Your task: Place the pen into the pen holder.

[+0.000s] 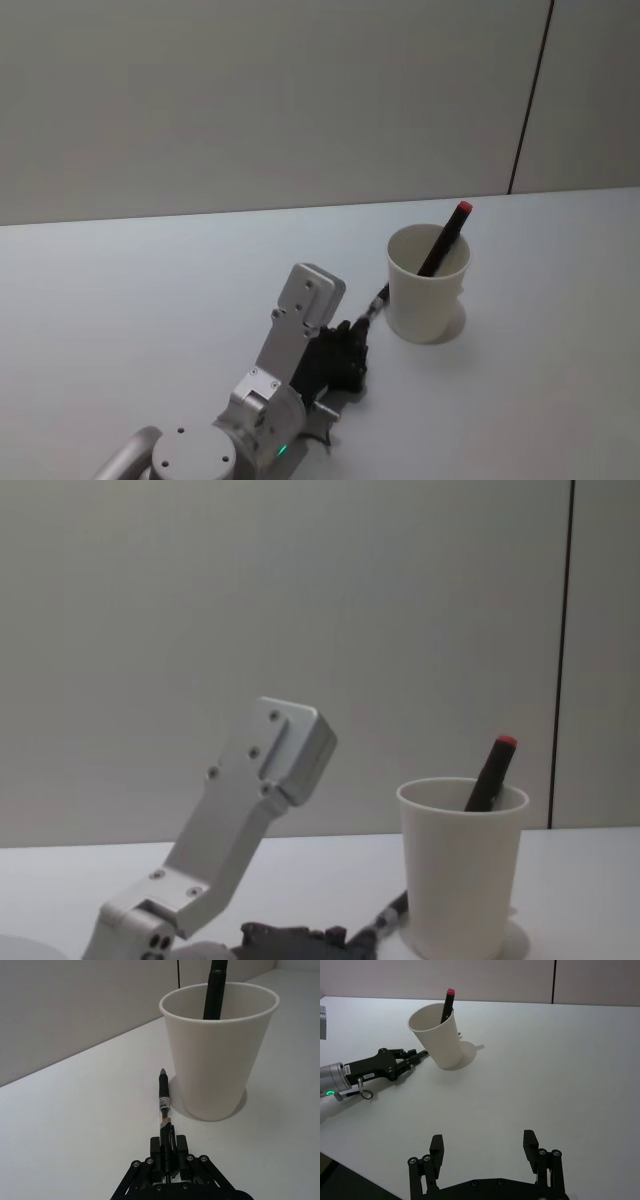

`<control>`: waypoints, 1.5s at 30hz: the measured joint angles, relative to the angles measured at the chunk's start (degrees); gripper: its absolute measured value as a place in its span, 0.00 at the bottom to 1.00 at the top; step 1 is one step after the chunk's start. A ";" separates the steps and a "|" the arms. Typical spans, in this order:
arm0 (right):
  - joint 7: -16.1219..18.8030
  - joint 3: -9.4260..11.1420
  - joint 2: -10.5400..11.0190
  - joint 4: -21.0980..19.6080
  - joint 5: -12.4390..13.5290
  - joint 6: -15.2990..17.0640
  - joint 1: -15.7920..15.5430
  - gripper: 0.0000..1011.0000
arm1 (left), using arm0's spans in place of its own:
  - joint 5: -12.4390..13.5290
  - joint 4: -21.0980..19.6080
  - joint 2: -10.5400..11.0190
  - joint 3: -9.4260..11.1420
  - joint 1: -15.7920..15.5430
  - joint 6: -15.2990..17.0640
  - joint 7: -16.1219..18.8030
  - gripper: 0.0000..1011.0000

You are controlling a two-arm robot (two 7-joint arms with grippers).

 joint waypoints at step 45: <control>0.00 0.00 0.01 0.00 0.00 0.00 0.00 0.99 | -1.36 0.04 -2.49 -6.26 -3.26 -33.49 15.34 0.18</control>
